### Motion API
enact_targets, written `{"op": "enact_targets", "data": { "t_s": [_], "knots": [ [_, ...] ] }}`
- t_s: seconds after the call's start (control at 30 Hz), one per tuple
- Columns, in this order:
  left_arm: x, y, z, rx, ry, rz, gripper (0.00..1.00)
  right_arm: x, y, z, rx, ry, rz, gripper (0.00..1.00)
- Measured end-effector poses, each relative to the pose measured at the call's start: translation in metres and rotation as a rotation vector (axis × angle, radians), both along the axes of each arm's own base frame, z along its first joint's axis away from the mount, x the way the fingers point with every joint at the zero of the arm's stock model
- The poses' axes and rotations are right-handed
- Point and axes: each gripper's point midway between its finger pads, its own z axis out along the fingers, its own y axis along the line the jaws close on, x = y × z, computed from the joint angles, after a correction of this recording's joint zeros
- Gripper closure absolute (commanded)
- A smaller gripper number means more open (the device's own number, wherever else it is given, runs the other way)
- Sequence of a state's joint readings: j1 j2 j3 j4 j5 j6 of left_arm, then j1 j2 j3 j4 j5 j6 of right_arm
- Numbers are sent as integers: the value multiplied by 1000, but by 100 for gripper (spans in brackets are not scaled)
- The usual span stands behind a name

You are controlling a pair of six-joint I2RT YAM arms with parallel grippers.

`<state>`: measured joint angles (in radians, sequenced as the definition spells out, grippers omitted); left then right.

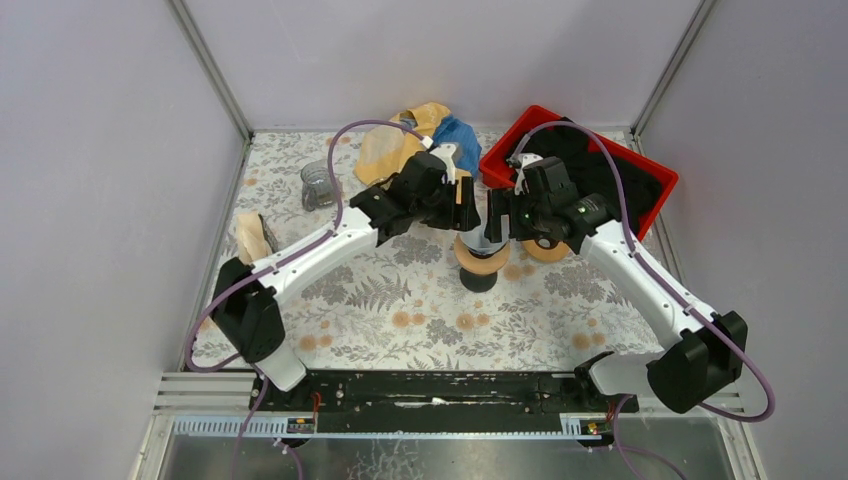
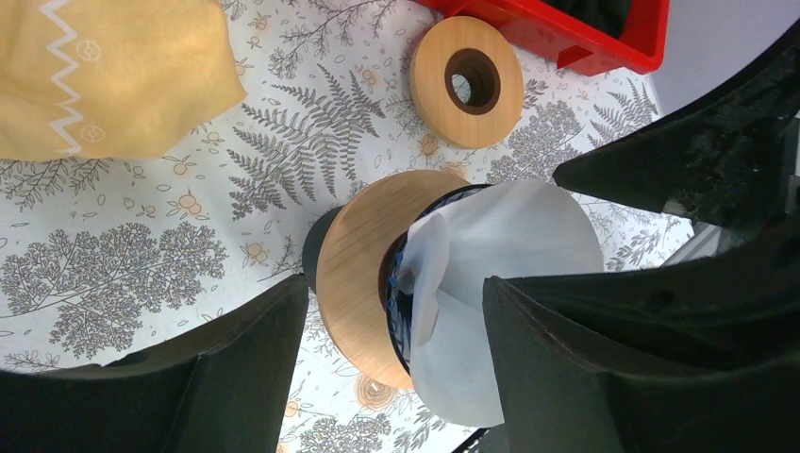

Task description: Place the coffee filter in the dripper

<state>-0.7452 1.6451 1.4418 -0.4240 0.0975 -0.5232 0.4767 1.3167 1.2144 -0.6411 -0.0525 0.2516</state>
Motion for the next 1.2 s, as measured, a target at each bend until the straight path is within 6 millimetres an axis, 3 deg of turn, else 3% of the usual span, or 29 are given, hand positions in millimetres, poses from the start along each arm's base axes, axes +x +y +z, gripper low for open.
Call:
{"op": "enact_targets", "data": {
  "t_s": [0.13, 0.37, 0.7, 0.9, 1.2],
  "knots": [
    [-3, 3, 6, -9, -10, 0, 24, 2, -3, 0, -10, -7, -12, 9],
    [-12, 12, -2, 10, 7, 3, 21, 3, -7, 6, -18, -35, -30, 9],
    [-25, 31, 35, -49, -61, 20, 18, -2, -11, 51, 58, -181, -41, 7],
    [-22, 70, 37, -59, -81, 108, 17, -8, -26, 75, 89, -317, -93, 6],
    [2, 147, 13, -18, -67, 334, 16, -17, -48, 67, 76, -393, -166, 5]
  ]
}}
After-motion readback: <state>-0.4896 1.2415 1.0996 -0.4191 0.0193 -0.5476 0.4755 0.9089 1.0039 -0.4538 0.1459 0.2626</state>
